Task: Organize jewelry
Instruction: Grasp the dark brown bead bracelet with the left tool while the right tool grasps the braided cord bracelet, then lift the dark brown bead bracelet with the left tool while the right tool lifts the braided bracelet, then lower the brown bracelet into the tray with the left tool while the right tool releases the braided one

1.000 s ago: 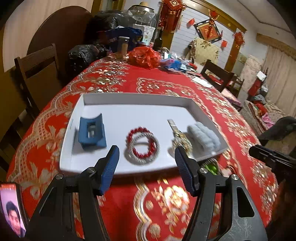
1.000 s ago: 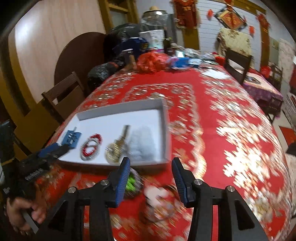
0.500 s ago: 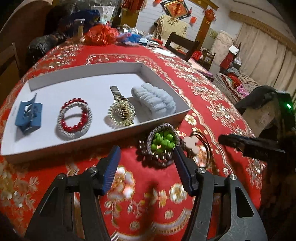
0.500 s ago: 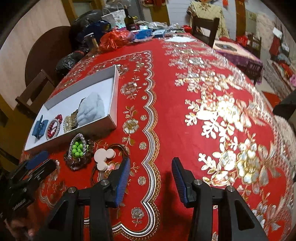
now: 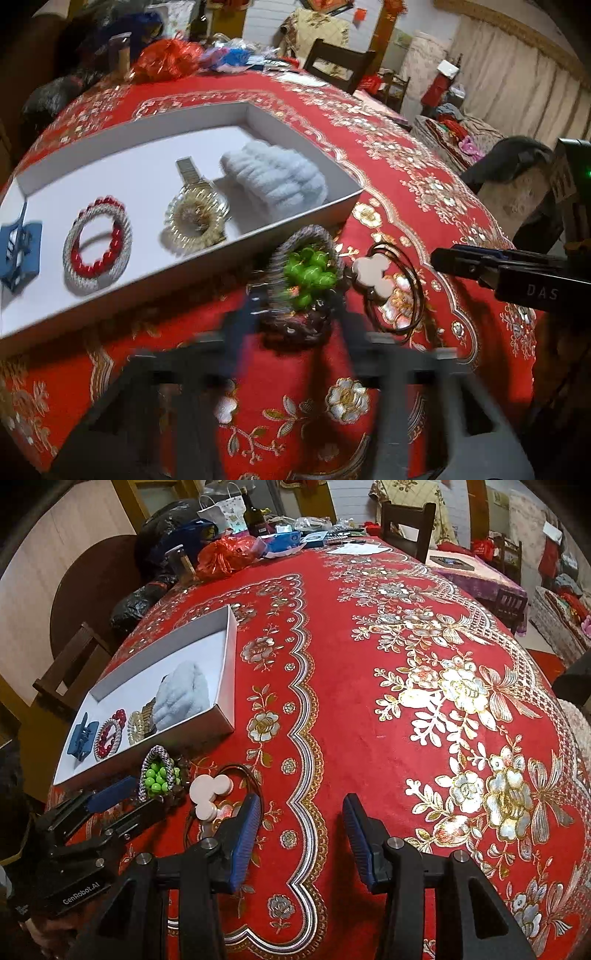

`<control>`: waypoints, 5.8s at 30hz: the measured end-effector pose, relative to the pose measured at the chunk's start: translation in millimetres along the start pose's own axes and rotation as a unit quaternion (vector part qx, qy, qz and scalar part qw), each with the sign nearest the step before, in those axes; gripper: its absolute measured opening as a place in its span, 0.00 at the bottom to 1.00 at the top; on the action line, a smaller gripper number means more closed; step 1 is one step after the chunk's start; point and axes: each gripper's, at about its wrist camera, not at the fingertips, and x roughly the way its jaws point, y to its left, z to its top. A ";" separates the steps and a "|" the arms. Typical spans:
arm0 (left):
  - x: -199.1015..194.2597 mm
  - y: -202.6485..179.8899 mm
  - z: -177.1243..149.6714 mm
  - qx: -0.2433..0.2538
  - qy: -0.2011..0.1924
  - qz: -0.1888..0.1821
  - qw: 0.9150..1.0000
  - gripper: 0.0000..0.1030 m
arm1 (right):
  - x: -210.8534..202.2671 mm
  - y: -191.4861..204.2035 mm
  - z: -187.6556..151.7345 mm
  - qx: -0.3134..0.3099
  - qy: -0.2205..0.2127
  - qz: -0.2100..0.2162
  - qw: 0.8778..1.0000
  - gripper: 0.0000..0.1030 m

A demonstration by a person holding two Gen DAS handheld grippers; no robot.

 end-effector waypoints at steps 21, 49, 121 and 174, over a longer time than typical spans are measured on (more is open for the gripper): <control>-32.2 9.9 -44.7 -0.014 -0.004 -0.039 0.999 0.09 | 17.5 82.6 -11.1 -0.187 -0.010 0.090 0.978 0.34; -12.7 -14.0 -14.7 0.008 0.018 0.003 1.000 0.60 | -48.3 -9.1 -0.8 0.039 -0.114 0.100 0.988 0.07; -112.8 24.0 -5.2 -0.062 -0.092 -0.011 0.994 0.09 | -62.5 -81.3 -15.4 0.186 -0.115 -0.065 0.974 0.27; -122.2 82.9 49.6 -0.107 -0.145 0.014 0.983 0.09 | -66.4 40.1 38.1 0.014 -0.195 0.095 0.976 0.06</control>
